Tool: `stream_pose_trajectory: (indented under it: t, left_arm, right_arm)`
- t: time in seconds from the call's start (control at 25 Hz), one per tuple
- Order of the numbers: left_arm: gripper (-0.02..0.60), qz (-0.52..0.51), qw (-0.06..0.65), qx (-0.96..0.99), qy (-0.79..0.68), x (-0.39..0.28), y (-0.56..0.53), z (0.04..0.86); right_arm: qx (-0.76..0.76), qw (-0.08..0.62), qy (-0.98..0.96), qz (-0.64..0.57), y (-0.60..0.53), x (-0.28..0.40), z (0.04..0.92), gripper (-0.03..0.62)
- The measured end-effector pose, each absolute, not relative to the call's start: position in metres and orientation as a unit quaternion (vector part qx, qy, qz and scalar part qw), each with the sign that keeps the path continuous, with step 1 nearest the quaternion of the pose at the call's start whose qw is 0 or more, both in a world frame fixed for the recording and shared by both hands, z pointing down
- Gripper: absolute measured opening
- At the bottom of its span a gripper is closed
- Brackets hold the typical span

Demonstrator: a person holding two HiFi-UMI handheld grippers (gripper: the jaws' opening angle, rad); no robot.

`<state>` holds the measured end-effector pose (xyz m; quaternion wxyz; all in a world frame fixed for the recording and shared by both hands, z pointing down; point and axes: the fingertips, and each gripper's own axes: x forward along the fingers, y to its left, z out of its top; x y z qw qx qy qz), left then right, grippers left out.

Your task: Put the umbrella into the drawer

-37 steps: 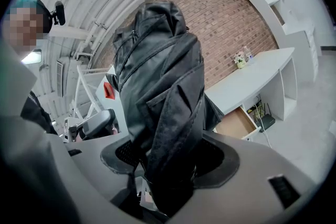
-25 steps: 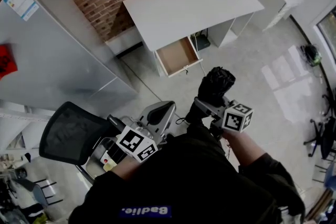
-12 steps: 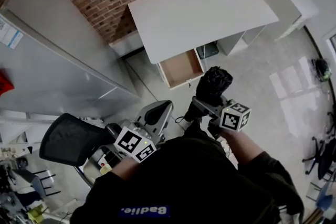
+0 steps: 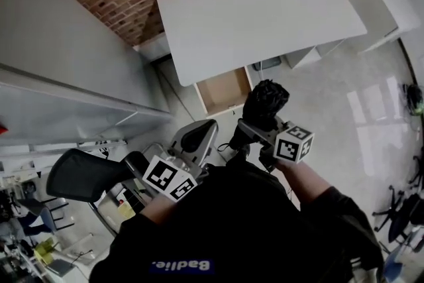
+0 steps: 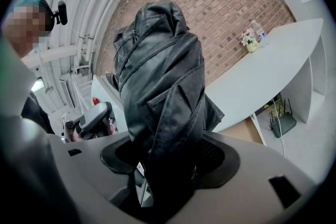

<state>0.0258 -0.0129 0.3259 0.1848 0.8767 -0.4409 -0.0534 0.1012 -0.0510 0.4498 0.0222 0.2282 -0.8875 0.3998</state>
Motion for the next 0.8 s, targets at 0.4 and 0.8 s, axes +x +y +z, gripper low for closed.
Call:
stream_pose_trajectory:
  t: [0.4, 0.8]
  left_arm:
    - [-0.003, -0.038, 0.212, 0.874, -0.436, 0.018, -0.044, 0.349]
    - [-0.003, -0.025, 0.231, 0.88, -0.415, 0.003, -0.049, 0.373]
  right_arm:
    - [0.244, 0.019, -0.861, 0.445, -0.079, 0.089, 0.497, 0.287]
    - [0.284, -0.014, -0.816, 0.504, -0.095, 0.075, 0.56, 0.287]
